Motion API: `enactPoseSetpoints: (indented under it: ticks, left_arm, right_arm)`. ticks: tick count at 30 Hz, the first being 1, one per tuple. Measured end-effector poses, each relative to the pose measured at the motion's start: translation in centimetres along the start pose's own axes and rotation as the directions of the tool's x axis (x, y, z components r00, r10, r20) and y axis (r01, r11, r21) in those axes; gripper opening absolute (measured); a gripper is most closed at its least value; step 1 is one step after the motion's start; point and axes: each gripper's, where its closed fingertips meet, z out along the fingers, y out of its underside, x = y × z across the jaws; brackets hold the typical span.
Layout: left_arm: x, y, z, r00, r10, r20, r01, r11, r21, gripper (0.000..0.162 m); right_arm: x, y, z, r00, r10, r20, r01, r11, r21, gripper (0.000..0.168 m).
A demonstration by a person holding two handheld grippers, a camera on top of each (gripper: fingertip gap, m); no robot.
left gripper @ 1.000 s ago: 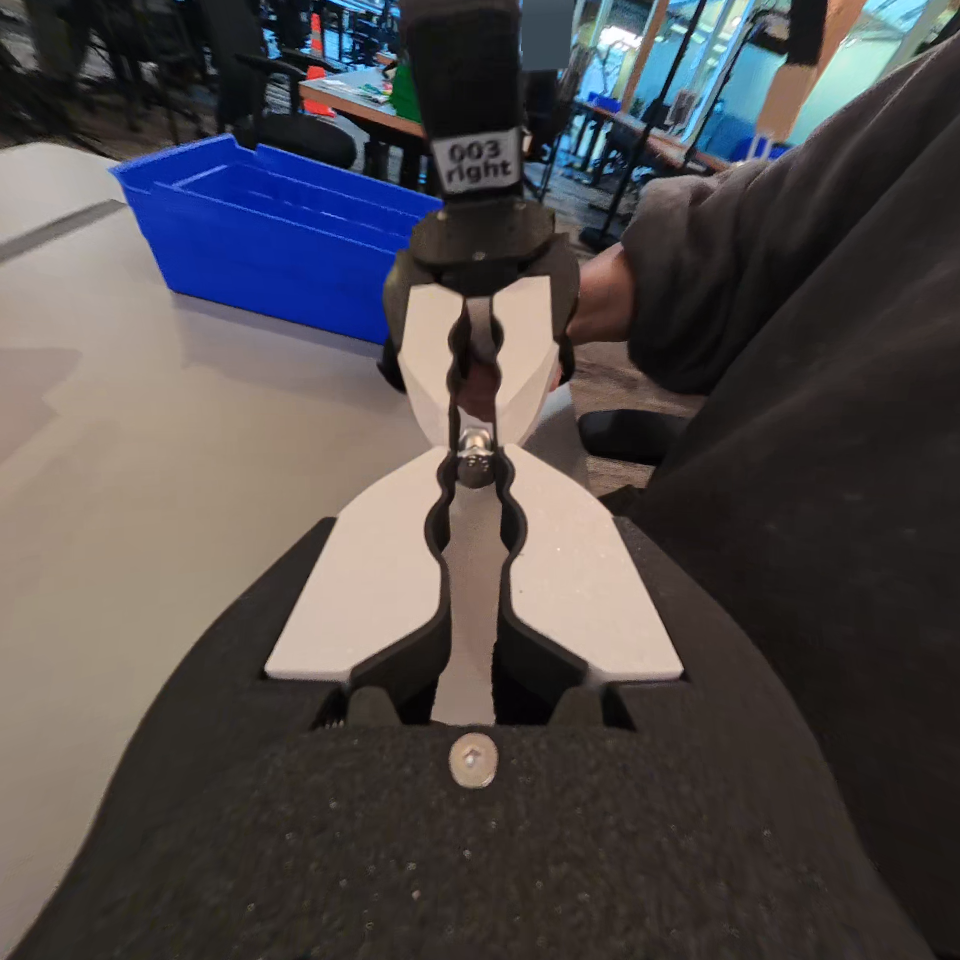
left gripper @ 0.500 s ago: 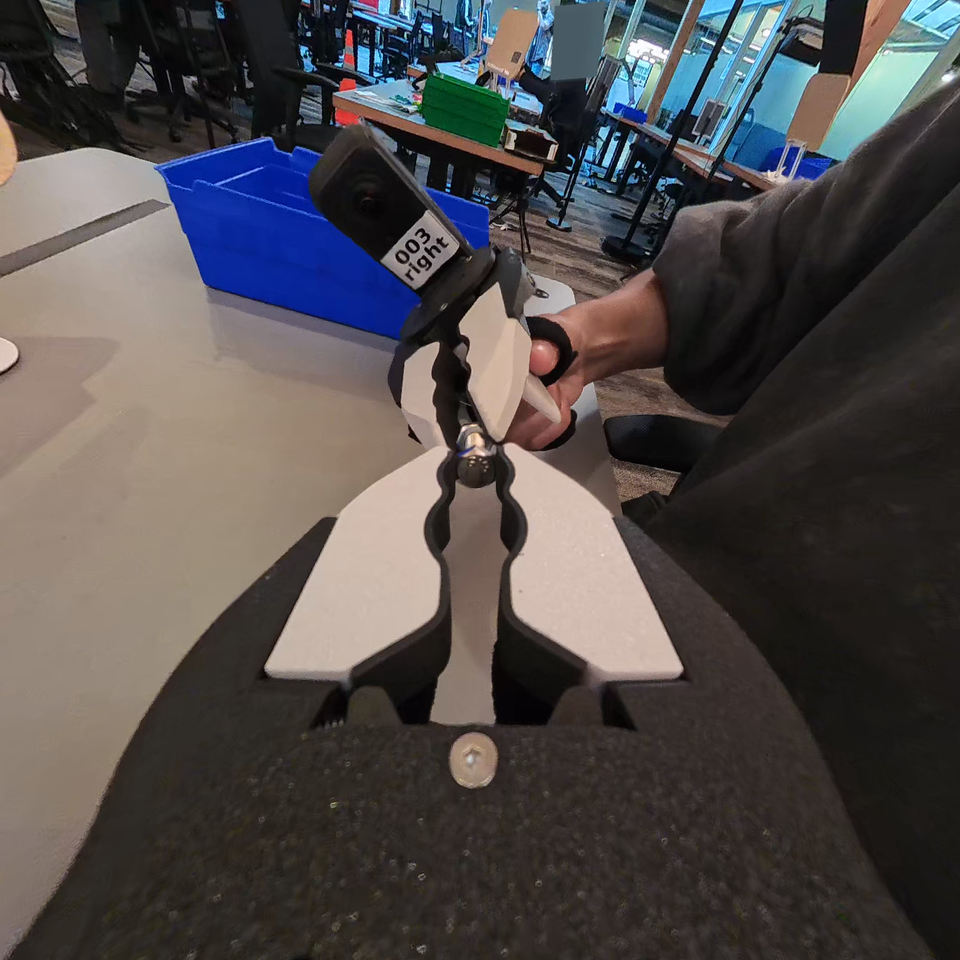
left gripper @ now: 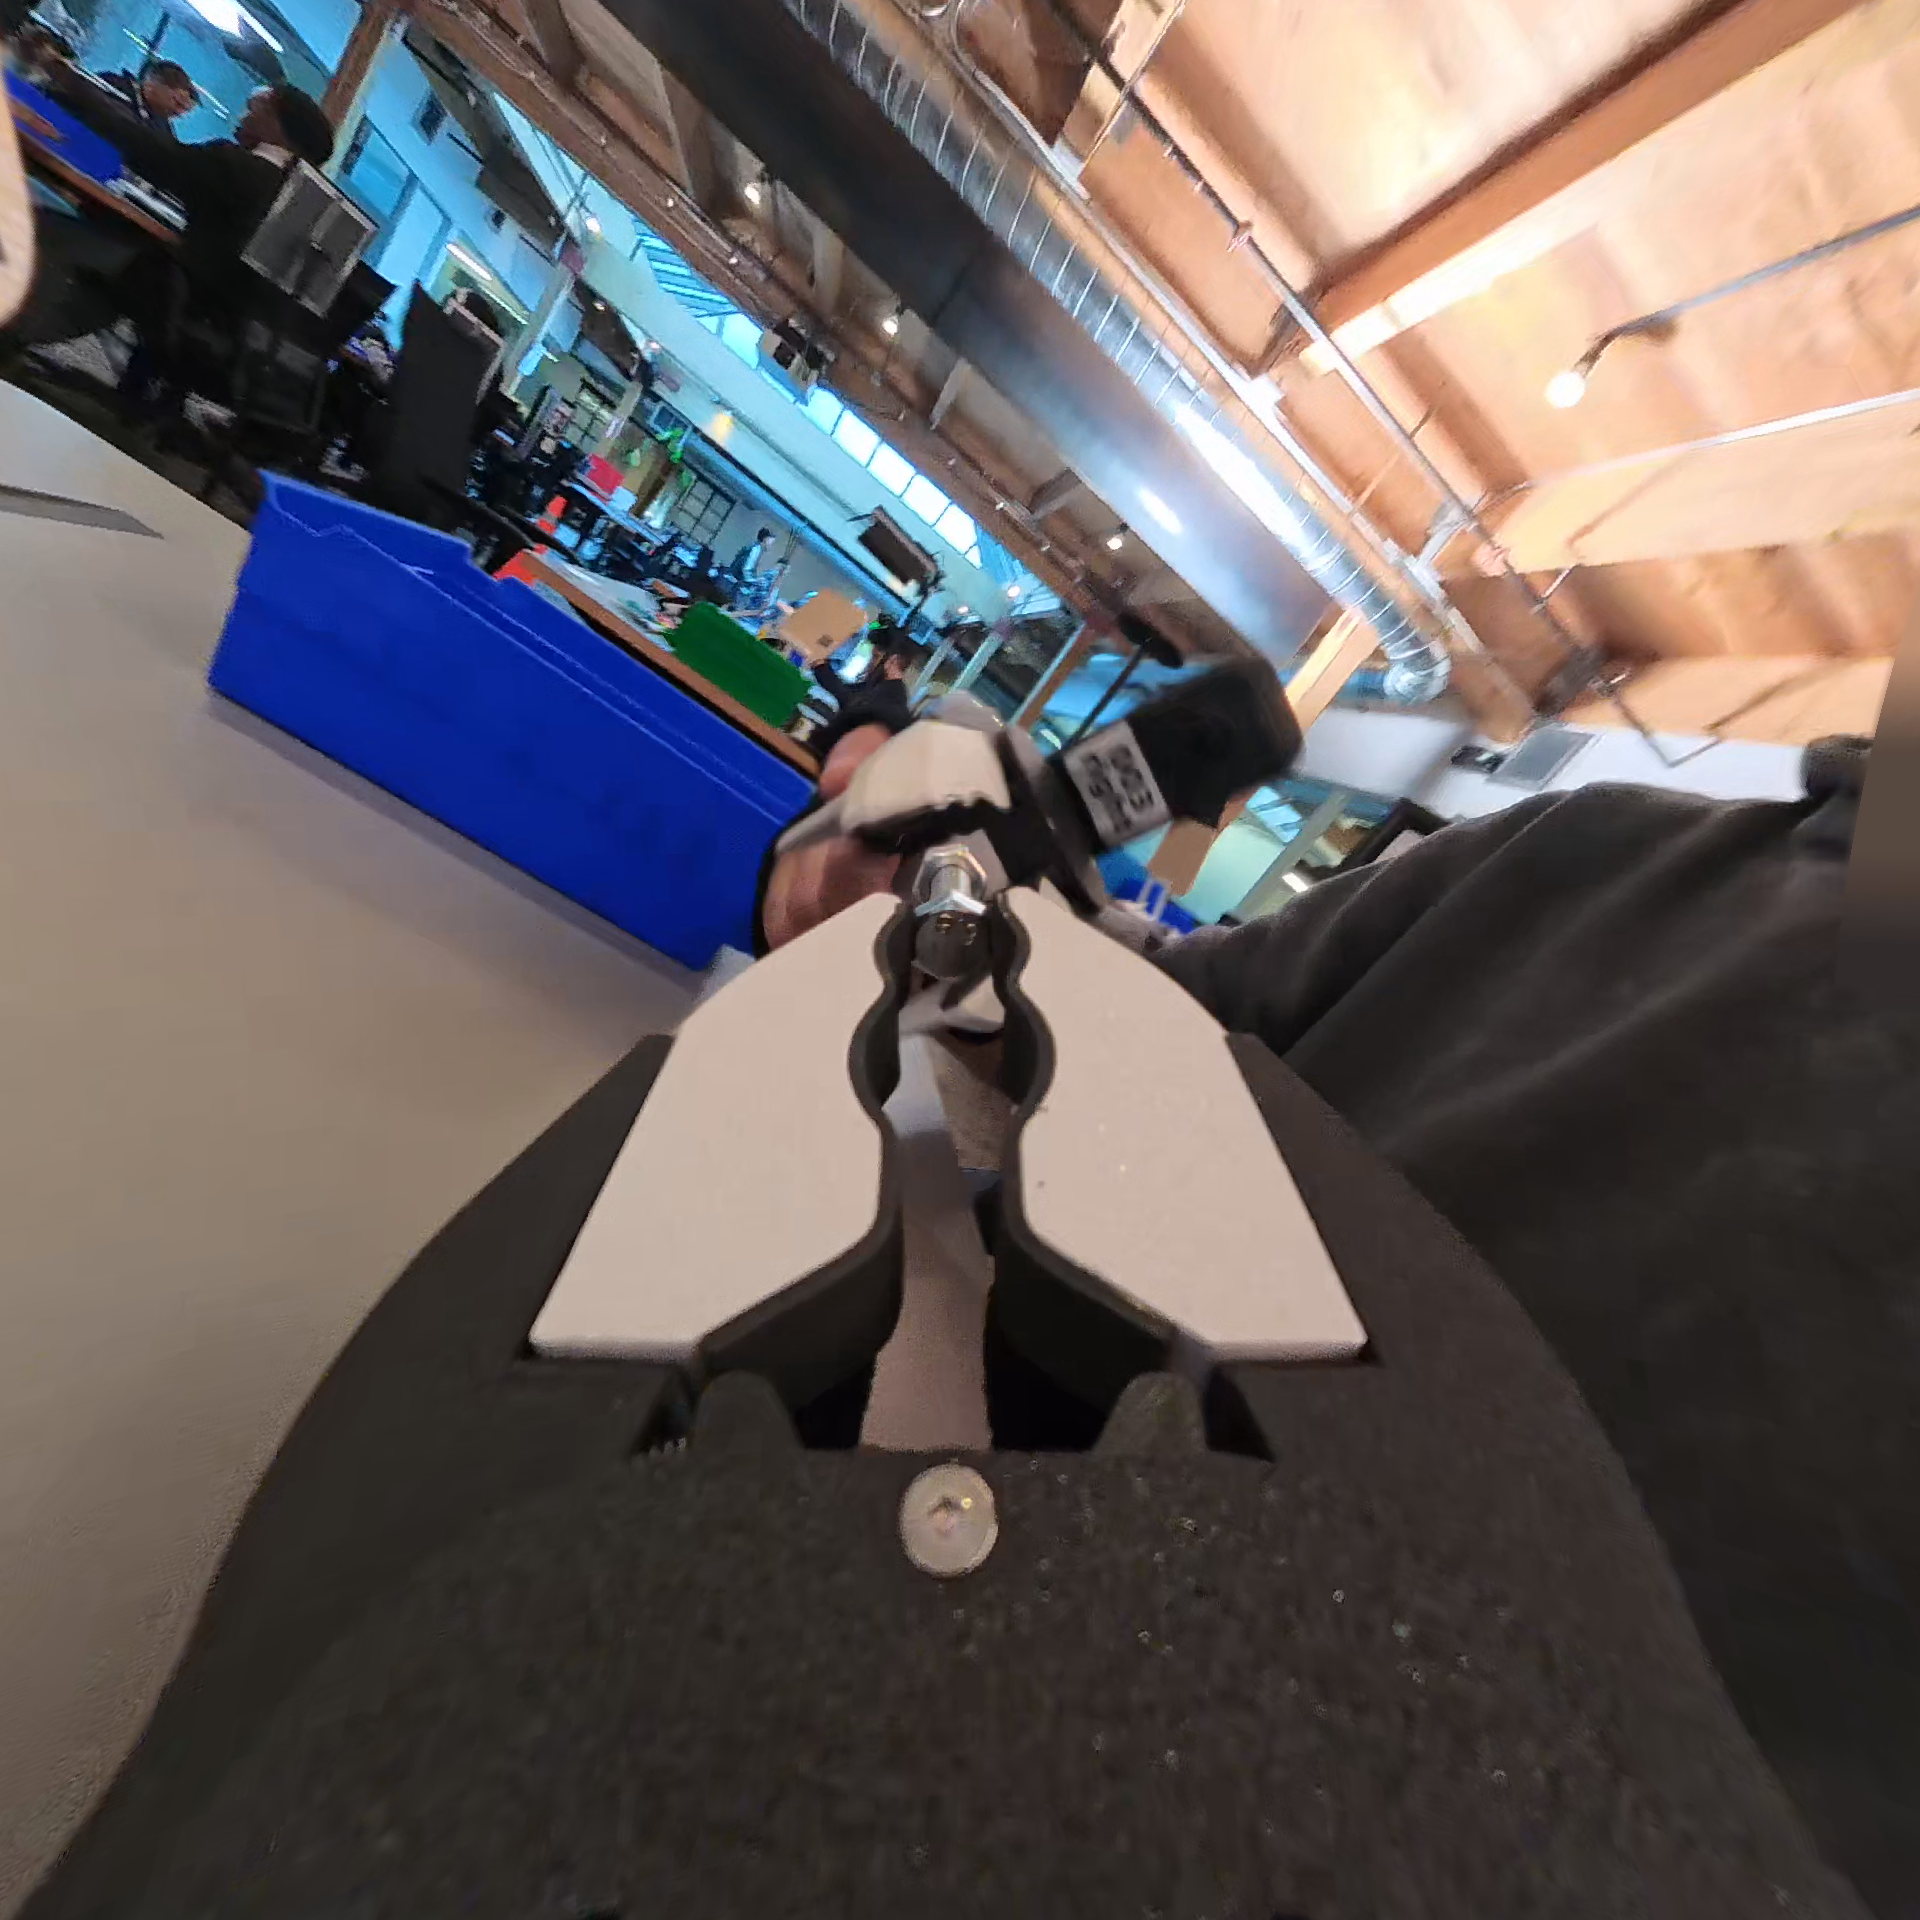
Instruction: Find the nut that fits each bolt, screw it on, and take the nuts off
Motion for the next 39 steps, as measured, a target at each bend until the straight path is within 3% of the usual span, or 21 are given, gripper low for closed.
enactPoseSetpoints:
  ticks: [2,4,7,14,16,19,22,23,24,26,28,29,30,31,32,33,34,36,37,39]
  left_arm:
    - [-0.1,0.6,0.2,1.000,-0.010,-0.004,0.010,1.000,-0.028,0.014]
    - [0.1,1.0,0.5,1.000,-0.020,-0.020,0.019,0.999,-0.048,0.014]
    - [0.3,1.4,0.8,1.000,-0.012,-0.024,0.011,0.998,-0.065,0.014]
    - [1.0,1.5,1.2,1.000,0.024,-0.017,-0.025,0.995,-0.101,0.014]
    - [1.0,1.6,1.3,1.000,0.027,-0.011,-0.028,0.993,-0.113,0.014]
    - [1.1,1.3,1.2,0.998,0.059,0.000,-0.059,0.992,-0.110,0.014]
    - [1.2,1.1,0.9,0.987,0.157,0.046,-0.150,0.979,-0.138,0.014]
    - [1.1,1.0,0.8,0.978,0.196,0.071,-0.183,0.970,-0.158,0.014]
    - [1.0,1.0,0.6,0.967,0.235,0.095,-0.216,0.960,-0.181,0.014]
    - [1.1,0.8,0.6,0.950,0.287,0.126,-0.258,0.944,-0.207,0.014]
    - [0.6,0.8,0.5,0.928,0.332,0.168,-0.289,0.928,-0.236,0.014]
    - [0.6,0.9,0.4,0.925,0.340,0.172,-0.294,0.924,-0.245,0.014]
    - [0.8,0.8,0.4,0.928,0.334,0.163,-0.291,0.926,-0.241,0.014]
    - [0.9,0.7,0.5,0.934,0.321,0.157,-0.283,0.932,-0.226,0.014]
    - [0.9,0.4,0.5,0.938,0.310,0.158,-0.275,0.938,-0.212,0.014]
    - [1.0,0.3,0.4,0.943,0.295,0.152,-0.263,0.944,-0.200,0.014]
    - [1.2,0.1,0.4,0.952,0.275,0.137,-0.249,0.951,-0.185,0.014]
    - [1.5,-0.1,0.3,0.964,0.242,0.111,-0.223,0.962,-0.156,0.014]
    - [1.6,-0.1,0.2,0.971,0.220,0.094,-0.205,0.967,-0.152,0.014]
    - [1.6,0.1,0.3,0.976,0.202,0.082,-0.188,0.970,-0.152,0.014]
  right_arm:
    - [0.4,-0.4,-0.3,0.952,-0.289,-0.105,0.286,0.957,-0.044,0.035]
    - [0.1,-0.6,-0.2,0.916,-0.389,-0.093,0.386,0.921,-0.056,0.033]
    - [0.0,-1.0,-0.4,0.898,-0.435,-0.065,0.434,0.900,-0.036,0.026]
    - [-0.9,-1.1,-0.1,0.909,-0.414,0.046,0.415,0.909,-0.028,0.024]
    - [-0.9,-1.2,0.0,0.904,-0.425,0.046,0.426,0.904,-0.021,0.016]
    - [-0.9,-1.5,0.2,0.955,-0.283,0.091,0.285,0.958,-0.009,0.016]
    - [-1.1,-1.9,0.5,0.964,0.120,0.236,-0.118,0.993,-0.022,0.016]
    - [-1.2,-1.8,0.6,0.892,0.328,0.310,-0.322,0.944,-0.072,0.016]
    - [-1.3,-1.9,0.7,0.758,0.533,0.375,-0.523,0.841,-0.139,0.016]
    - [-1.2,-2.5,0.7,0.378,0.800,0.466,-0.805,0.533,-0.261,0.016]
    - [-0.9,-2.4,0.9,0.103,0.881,0.463,-0.899,0.282,-0.336,0.016]
    - [-1.2,-2.3,0.9,0.022,0.887,0.461,-0.905,0.213,-0.367,0.016]
    - [-1.2,-2.5,0.8,-0.004,0.879,0.478,-0.911,0.193,-0.364,0.016]
    - [-1.2,-2.9,0.7,0.031,0.863,0.504,-0.919,0.223,-0.325,0.017]
    - [-1.2,-3.4,0.3,0.115,0.829,0.547,-0.914,0.304,-0.269,0.031]
    - [-1.5,-3.8,-0.2,0.228,0.784,0.578,-0.886,0.413,-0.211,0.046]
    - [-2.1,-3.4,-0.3,0.395,0.731,0.556,-0.811,0.562,-0.162,0.050]
    - [-1.8,-1.4,0.1,0.785,0.498,0.369,-0.511,0.857,-0.069,0.062]
    - [-1.4,-1.1,0.1,0.903,0.327,0.279,-0.329,0.944,-0.040,0.059]
    - [-0.6,-1.8,-0.4,0.993,-0.022,0.120,0.022,1.000,0.009,0.048]
